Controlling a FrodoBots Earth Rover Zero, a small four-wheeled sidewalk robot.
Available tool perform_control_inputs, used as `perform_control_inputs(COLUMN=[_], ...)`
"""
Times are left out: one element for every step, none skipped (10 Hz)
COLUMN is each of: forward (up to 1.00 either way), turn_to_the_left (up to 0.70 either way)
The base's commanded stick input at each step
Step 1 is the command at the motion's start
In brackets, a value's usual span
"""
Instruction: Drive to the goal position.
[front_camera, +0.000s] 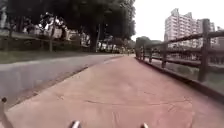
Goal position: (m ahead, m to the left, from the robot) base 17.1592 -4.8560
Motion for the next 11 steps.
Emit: perform_control_inputs(forward=[1.0,1.0,1.0,1.0,1.0,1.0,1.0,1.0,1.0,1.0,1.0], turn_to_the_left=[0.0,0.0,0.0,-0.02,-0.31,-0.4,-0.4,-0.4,-0.35,-0.14,0.0])
